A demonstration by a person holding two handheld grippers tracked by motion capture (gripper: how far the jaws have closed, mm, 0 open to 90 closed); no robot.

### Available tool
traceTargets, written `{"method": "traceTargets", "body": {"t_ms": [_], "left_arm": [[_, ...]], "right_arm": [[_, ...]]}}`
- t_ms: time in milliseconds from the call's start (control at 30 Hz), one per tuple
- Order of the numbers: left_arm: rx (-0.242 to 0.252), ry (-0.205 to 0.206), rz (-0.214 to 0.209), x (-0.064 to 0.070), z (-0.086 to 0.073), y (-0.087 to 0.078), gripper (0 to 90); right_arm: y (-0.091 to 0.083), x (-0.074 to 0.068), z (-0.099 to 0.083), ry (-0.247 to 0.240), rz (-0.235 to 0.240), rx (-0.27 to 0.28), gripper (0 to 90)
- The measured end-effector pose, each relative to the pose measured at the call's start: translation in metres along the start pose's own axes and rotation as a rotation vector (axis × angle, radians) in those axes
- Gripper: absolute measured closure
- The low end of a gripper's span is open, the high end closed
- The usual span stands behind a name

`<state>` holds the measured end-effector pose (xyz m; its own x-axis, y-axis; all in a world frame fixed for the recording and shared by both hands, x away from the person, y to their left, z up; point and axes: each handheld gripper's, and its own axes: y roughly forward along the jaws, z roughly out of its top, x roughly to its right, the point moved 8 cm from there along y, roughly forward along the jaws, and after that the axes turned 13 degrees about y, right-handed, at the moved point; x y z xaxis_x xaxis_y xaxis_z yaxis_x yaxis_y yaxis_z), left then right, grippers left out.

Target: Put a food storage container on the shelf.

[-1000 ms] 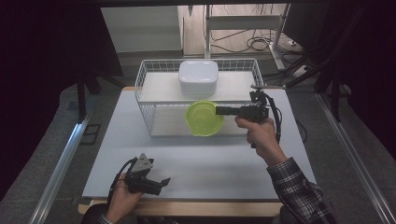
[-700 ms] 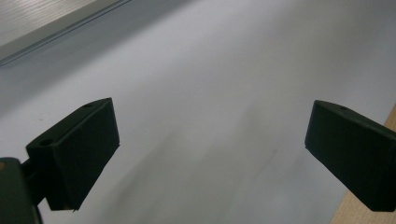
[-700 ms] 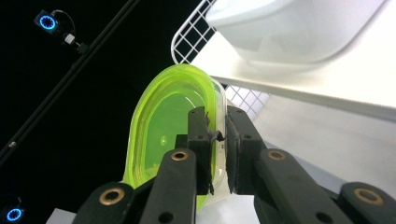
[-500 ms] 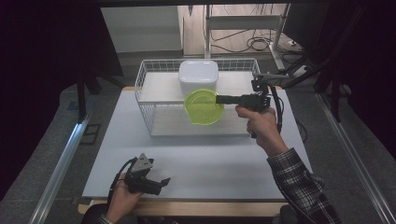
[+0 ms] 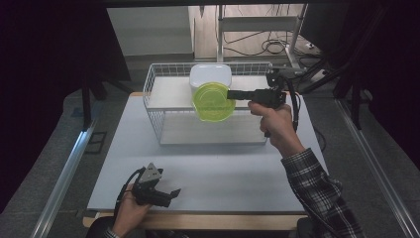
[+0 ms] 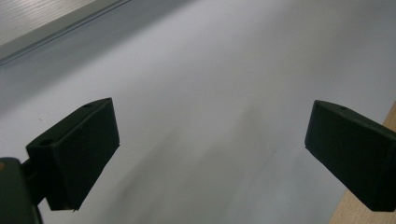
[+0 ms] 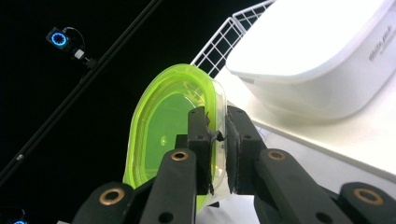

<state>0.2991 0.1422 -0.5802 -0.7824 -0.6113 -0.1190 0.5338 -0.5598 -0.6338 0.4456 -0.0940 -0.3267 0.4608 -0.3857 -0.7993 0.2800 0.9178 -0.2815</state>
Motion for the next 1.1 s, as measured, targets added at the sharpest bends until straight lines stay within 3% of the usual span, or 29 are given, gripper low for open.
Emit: {"method": "traceTargets", "body": {"t_ms": [400,1100], "left_arm": [[0.003,-0.005,-0.005,0.0,0.0,0.0,2.8],[0.011,-0.022,-0.012,-0.001,0.0,-0.001,2.8]], "right_arm": [[0.004,-0.015,0.026,-0.004,-0.01,0.053,81.2],[0.014,-0.023,0.076,0.005,-0.08,0.187,81.1]]}}
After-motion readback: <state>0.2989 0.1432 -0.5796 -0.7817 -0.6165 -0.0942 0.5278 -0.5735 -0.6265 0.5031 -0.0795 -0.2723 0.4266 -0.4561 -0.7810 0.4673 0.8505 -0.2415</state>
